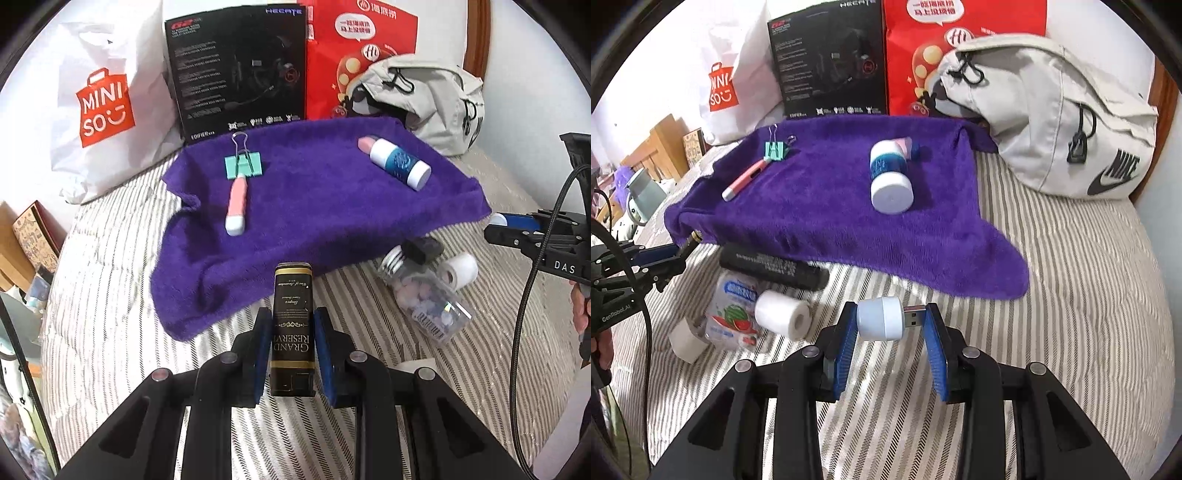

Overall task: Organize rigid objects
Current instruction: 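Stand the tube on the towel with left tool while right tool sets the cylinder there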

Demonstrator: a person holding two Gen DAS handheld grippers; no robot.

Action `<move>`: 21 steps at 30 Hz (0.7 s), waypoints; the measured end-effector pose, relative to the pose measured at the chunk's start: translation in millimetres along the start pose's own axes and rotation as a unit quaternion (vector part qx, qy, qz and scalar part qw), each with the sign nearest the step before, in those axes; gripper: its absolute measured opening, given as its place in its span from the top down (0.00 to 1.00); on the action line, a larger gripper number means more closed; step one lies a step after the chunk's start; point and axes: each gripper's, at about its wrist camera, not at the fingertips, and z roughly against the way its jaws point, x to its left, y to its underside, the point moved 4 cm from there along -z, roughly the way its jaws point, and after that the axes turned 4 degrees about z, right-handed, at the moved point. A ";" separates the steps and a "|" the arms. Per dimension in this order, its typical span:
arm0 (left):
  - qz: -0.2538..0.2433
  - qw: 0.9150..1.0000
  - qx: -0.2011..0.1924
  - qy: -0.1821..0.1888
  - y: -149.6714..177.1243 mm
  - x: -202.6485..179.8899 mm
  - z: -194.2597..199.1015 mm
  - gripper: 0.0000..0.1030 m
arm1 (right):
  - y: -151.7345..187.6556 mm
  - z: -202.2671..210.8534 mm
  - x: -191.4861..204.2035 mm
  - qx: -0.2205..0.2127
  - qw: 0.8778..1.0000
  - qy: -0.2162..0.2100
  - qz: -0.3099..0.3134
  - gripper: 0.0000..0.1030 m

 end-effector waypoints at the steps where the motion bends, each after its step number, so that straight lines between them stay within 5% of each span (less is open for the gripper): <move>1: 0.003 1.000 -0.003 0.000 -2.9 1.9 1.9 0.78 | -4.4 1.3 1.3 -0.003 1.000 -0.005 0.002 0.65; 12: 0.000 1.000 -0.014 -0.006 -41.1 10.8 0.2 0.78 | -57.7 -9.7 4.2 -0.017 0.999 -0.029 0.008 0.65; 21: -0.005 1.000 -0.015 0.004 -73.2 10.9 -22.5 0.78 | -76.7 -55.0 8.6 0.031 0.999 -0.041 0.014 0.65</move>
